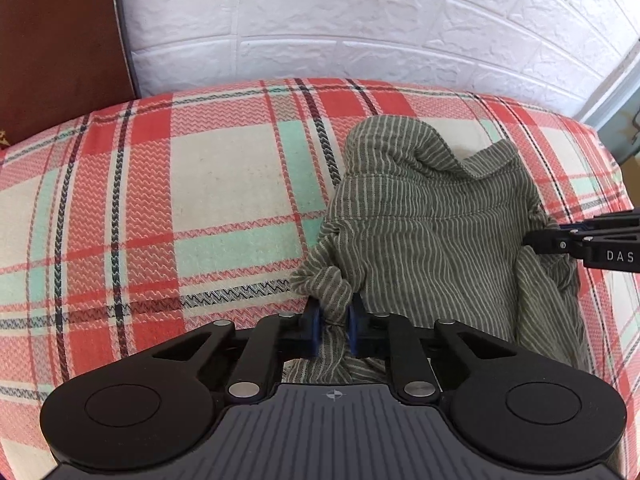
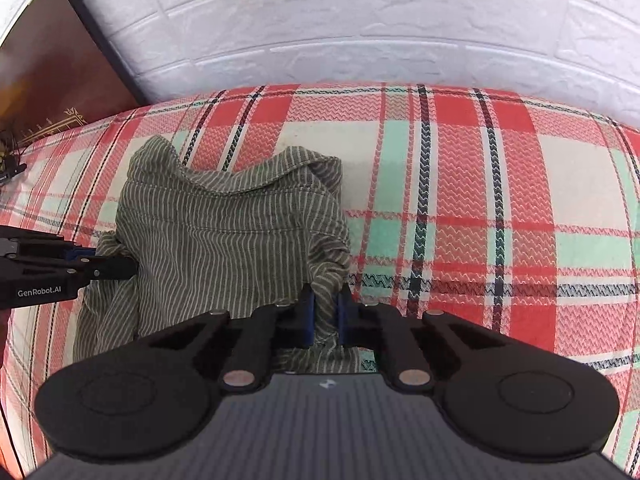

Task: Fold clothes
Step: 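Pinch the shirt bundle with both grippers and lift it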

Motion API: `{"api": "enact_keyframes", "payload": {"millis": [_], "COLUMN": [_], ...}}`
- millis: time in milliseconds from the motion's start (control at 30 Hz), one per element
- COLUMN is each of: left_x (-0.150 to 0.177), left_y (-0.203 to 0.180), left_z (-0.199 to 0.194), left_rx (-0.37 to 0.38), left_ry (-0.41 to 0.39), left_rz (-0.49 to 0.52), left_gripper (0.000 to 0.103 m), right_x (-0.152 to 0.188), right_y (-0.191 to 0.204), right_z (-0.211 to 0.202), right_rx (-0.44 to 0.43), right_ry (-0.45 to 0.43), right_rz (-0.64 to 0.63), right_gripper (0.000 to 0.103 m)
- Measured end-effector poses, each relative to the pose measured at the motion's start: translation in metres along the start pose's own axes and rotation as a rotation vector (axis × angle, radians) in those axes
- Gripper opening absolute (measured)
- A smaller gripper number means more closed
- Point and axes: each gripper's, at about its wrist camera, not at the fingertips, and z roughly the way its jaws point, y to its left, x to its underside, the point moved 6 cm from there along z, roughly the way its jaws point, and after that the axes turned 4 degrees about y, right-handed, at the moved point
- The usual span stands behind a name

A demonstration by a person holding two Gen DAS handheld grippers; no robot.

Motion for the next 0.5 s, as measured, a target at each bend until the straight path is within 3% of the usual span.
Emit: {"api": "enact_keyframes", "payload": {"millis": [500], "left_x": [0.001], "left_y": [-0.008], "left_z": [-0.040], "left_rx": [0.022], "left_ry": [-0.082], "left_rz": [-0.044], "left_gripper": [0.008], "right_x": [0.001], "right_y": [0.010], "right_z": [-0.036], "right_rx": [-0.012], "right_ry": [-0.044], "right_rz": [-0.022], "right_gripper": [0.012]}}
